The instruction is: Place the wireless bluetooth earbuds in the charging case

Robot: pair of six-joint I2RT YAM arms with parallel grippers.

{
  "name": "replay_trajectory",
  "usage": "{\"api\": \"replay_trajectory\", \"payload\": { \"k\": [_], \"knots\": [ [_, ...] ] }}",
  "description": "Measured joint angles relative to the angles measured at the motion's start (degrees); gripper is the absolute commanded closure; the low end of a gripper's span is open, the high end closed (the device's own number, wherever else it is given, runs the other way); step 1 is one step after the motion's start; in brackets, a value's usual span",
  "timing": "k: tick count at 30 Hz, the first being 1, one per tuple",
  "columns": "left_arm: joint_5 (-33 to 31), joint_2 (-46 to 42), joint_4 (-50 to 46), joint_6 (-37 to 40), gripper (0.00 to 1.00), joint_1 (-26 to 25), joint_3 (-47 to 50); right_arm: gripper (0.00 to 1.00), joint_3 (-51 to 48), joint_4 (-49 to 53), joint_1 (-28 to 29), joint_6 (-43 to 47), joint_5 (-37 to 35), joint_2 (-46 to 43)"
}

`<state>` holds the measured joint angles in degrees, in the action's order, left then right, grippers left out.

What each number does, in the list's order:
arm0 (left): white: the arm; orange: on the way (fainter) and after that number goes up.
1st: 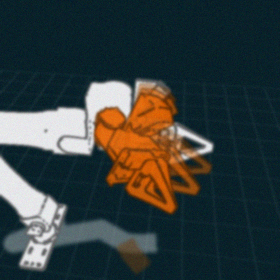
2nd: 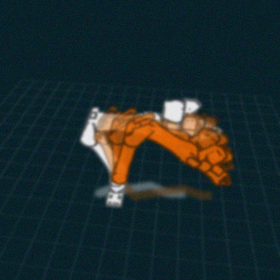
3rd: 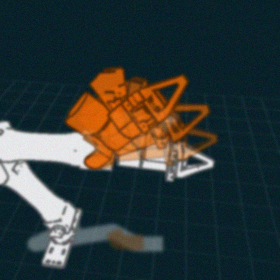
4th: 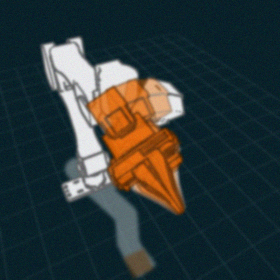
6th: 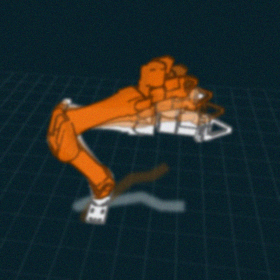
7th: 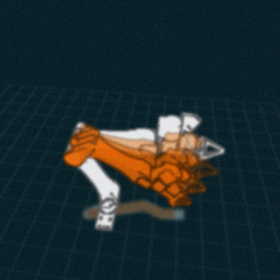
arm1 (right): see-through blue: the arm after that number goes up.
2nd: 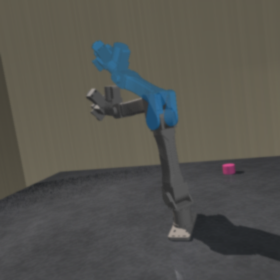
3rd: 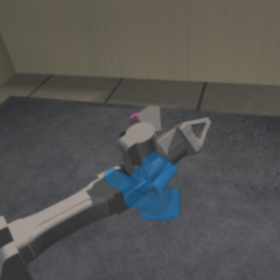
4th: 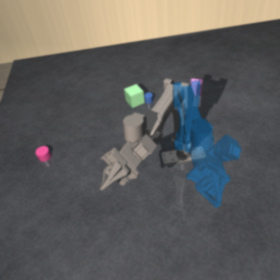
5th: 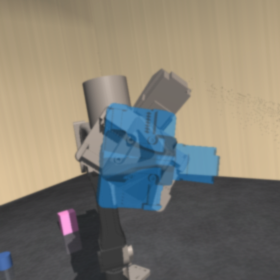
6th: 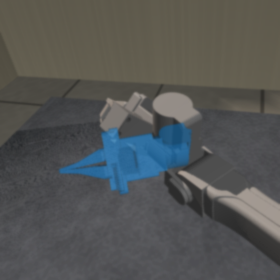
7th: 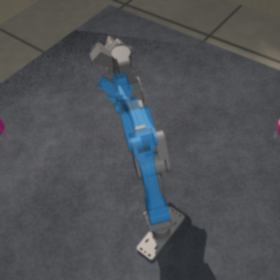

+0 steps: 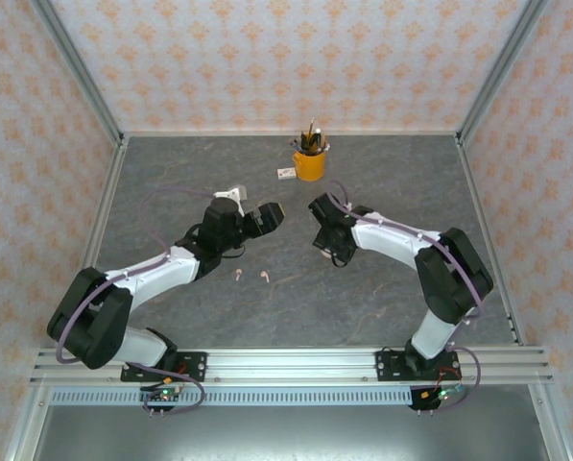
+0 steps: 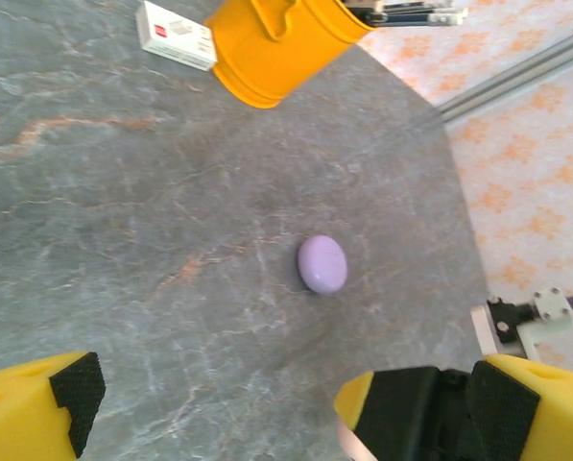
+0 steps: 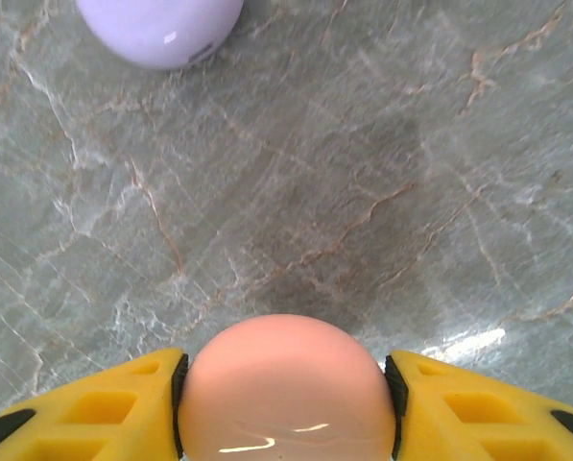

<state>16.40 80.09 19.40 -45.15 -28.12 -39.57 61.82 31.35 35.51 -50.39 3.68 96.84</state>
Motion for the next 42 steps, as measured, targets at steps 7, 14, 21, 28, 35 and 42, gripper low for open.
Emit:
{"api": "replay_trajectory", "payload": {
  "k": [7,14,21,28,35,42],
  "knots": [
    [2.49,2.89,9.81,-3.1,0.0,-0.02,2.97,0.49,-0.5,-3.45,-2.64,-1.6,1.53,-1.44],
    [2.75,6.1,15.76,-3.91,0.01,-3.52,3.67,0.49,-0.07,-5.38,-4.39,-3.02,3.43,-1.44],
    [2.78,12.79,21.68,-4.02,0.07,-7.19,3.63,0.49,2.84,-5.79,-5.81,-3.65,4.72,-1.44],
    [3.02,21.59,27.74,-5.18,0.13,-9.03,1.27,0.49,3.87,-6.4,-7.08,-4.09,6.47,-1.44],
    [3.37,27.21,32.04,-6.01,0.19,-10.84,-3.41,0.49,3.87,-7.04,-7.82,-4.66,8.37,-1.44],
    [3.89,31.76,35.47,-6.75,0.28,-11.26,-6.38,0.49,3.87,-7.08,-7.98,-4.7,9.44,-1.29]
  ]
}}
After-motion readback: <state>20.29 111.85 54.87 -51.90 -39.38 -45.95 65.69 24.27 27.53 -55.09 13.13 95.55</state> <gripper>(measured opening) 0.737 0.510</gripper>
